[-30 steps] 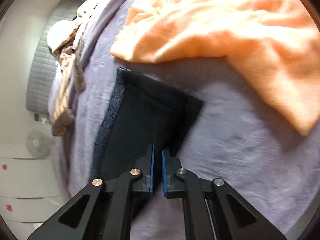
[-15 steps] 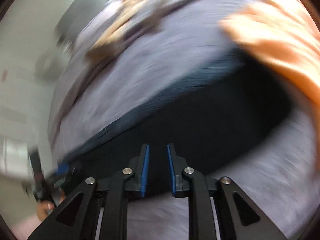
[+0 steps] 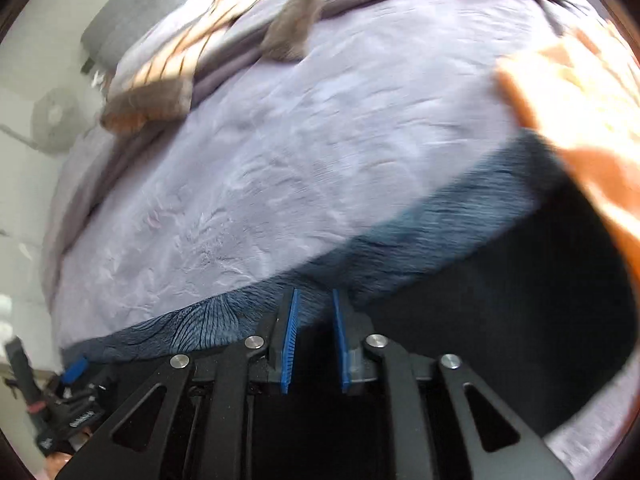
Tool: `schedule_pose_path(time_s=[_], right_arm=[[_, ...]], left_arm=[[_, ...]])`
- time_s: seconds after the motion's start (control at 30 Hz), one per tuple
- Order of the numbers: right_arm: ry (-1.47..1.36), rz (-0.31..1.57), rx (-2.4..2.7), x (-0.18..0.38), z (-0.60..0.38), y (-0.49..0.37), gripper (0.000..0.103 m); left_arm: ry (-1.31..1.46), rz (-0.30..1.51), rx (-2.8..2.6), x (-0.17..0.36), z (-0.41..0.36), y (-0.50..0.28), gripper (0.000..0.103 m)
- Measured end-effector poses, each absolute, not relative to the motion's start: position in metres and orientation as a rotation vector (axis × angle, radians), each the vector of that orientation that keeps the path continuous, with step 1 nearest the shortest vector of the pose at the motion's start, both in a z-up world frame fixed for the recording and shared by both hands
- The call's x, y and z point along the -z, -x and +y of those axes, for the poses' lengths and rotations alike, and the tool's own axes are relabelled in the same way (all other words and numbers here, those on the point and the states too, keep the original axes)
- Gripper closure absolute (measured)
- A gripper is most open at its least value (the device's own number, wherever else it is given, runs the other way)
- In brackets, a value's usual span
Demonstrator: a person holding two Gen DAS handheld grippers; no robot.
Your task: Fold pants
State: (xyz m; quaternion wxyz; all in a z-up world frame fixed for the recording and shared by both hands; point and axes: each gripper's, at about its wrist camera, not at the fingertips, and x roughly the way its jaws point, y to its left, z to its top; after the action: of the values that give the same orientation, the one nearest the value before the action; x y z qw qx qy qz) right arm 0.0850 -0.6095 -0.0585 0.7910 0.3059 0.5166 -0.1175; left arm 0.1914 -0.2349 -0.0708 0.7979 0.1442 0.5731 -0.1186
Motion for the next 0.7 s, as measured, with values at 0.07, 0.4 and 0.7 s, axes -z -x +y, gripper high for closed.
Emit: schedule_pose_path(time_s=[0.07, 0.4, 0.7], right_arm=[[-0.662, 1.111, 0.219, 0.045, -0.605, -0.065, 0.080], [-0.690, 1.165, 0.220, 0.055, -0.572, 0.016, 0.080], [-0.894, 1.130, 0.249, 0.047, -0.571, 0.077, 0.067]], left_arm=[[-0.325, 1.240, 0.285, 0.068, -0.238, -0.175, 0.005], [-0.442, 1.283, 0.278, 0.088, -0.243, -0.129, 0.005], [-0.437, 1.342, 0.315, 0.073, -0.251, -0.115, 0.005]])
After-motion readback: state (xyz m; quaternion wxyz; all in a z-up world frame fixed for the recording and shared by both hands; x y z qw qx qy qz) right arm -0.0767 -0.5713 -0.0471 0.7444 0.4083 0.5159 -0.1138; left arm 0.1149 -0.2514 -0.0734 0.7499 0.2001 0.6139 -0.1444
